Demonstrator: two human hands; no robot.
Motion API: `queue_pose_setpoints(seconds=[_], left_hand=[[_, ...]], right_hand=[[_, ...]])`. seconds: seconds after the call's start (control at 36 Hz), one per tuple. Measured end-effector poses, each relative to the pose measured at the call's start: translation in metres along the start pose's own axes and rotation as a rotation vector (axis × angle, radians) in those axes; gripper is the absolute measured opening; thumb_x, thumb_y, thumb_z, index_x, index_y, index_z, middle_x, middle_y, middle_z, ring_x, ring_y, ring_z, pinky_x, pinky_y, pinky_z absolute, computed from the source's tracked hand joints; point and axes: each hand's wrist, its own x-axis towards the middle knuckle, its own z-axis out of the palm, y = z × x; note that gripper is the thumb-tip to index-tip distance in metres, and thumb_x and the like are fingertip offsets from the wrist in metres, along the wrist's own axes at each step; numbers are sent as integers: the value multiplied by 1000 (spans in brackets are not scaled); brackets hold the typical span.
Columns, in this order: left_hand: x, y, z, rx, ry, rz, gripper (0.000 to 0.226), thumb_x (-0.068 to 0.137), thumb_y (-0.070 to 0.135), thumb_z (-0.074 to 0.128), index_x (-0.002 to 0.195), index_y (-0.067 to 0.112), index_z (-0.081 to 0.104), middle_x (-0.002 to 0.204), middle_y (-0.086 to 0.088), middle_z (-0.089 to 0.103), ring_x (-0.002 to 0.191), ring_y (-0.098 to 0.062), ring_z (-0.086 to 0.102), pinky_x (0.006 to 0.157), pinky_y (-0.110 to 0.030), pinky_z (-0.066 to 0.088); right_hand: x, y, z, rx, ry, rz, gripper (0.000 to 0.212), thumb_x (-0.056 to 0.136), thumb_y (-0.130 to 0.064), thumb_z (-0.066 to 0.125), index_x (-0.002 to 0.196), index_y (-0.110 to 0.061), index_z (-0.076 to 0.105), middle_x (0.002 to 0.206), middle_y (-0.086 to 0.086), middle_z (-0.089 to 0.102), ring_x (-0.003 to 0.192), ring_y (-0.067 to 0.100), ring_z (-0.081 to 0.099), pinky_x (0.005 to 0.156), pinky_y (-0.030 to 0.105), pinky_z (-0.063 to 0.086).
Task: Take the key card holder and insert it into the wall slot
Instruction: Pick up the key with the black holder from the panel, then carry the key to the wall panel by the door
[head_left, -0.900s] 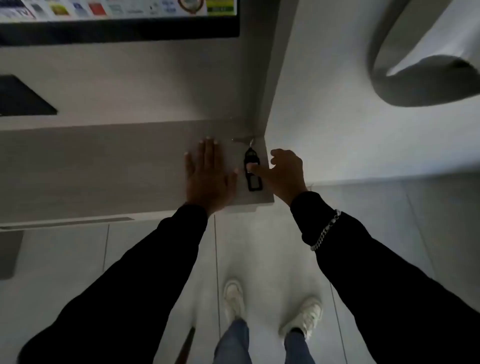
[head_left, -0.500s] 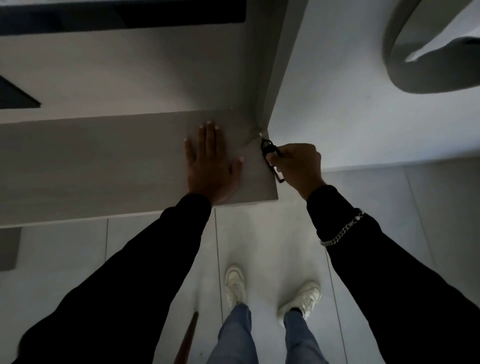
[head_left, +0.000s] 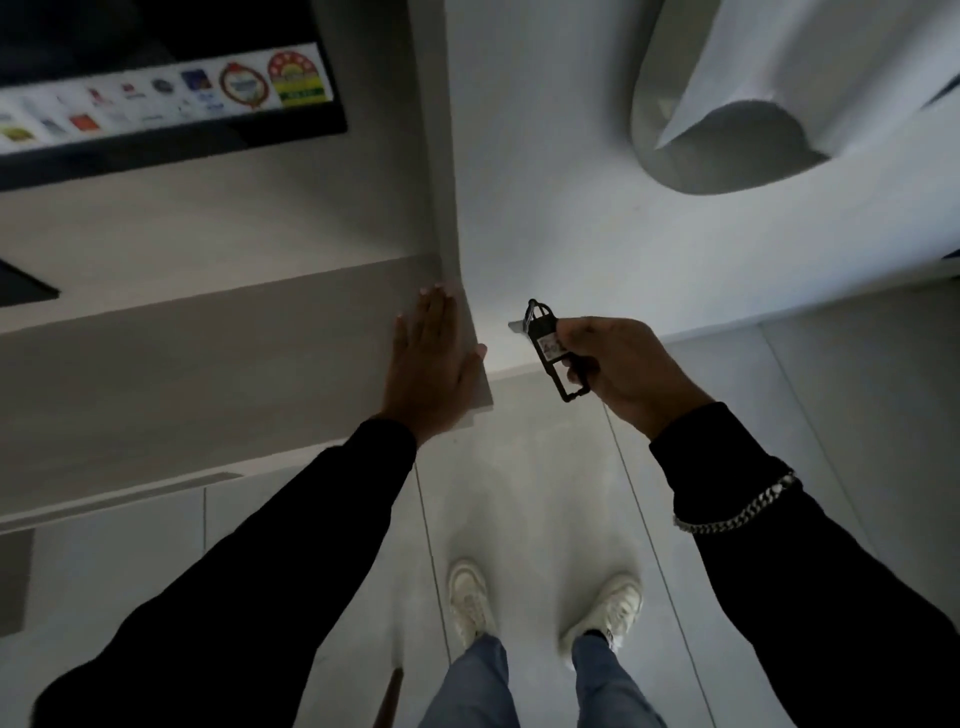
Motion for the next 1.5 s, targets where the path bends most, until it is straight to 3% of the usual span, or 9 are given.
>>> queue_pose_setpoints(seconds=[0.08,0.36,0.69,0.81,0.92,1.14,1.25,1.42,1.5], left_hand=[[-4,46,-4,-79,78,85,72,99,40,27,158,0,14,169,-19,9,158,-34,4,127,-55,5],[13,201,3,-64,112,419,68,100,35,27,156,-3,18,167,-22,13,157,-35,5,128,-60,10],[50,409,57,-170,130,665,71,100,39,30,156,-4,19,167,-22,12,157,-37,4,127,-56,7],[71,469,78,-206,142,771,69,101,37,33,155,-4,20,167,-23,11,157,-36,4,128,-60,11],[97,525,100,-197,166,888,69,101,37,35,156,-2,22,168,-22,11,158,-35,3,129,-57,11],[171,640,159,-384,249,1003,57,99,27,42,146,-4,42,158,-23,39,152,-35,28,124,-54,28],[209,708,181,-433,208,1019,54,98,23,43,145,-5,44,155,-23,44,149,-36,35,123,-54,32],[255,801,211,-432,94,1046,52,99,27,44,142,-2,51,147,-16,56,139,-25,50,115,-34,43],[272,846,234,-449,73,1041,51,99,28,44,141,1,53,145,-13,58,136,-20,52,116,-15,34]], right_hand=[[-26,-8,-28,62,-34,-11,26,91,-5,55,110,13,61,93,20,61,67,17,50,56,23,44],[-119,-30,-154,239,-20,-94,25,89,-9,60,107,7,66,97,13,75,75,13,71,62,20,56],[-199,-71,-359,178,240,-272,16,82,-11,70,95,-3,74,88,6,78,79,15,72,69,25,60],[-206,-85,-417,200,320,-310,6,75,-17,74,79,-14,78,78,1,78,71,12,72,62,22,58],[-201,-99,-475,233,391,-329,12,67,-21,74,75,-13,78,74,2,78,67,12,70,58,21,58],[-174,-132,-594,202,530,-377,9,86,-8,63,88,-4,72,85,9,74,74,16,69,60,20,58],[-165,-155,-656,239,551,-377,15,86,-7,62,80,-13,74,79,2,76,70,10,71,59,18,57],[-154,-180,-748,294,571,-415,17,87,-9,62,83,-17,76,81,-3,78,76,8,72,63,17,57],[-147,-186,-801,331,570,-445,15,87,-8,62,83,-14,76,78,-3,77,73,7,71,61,16,55]])
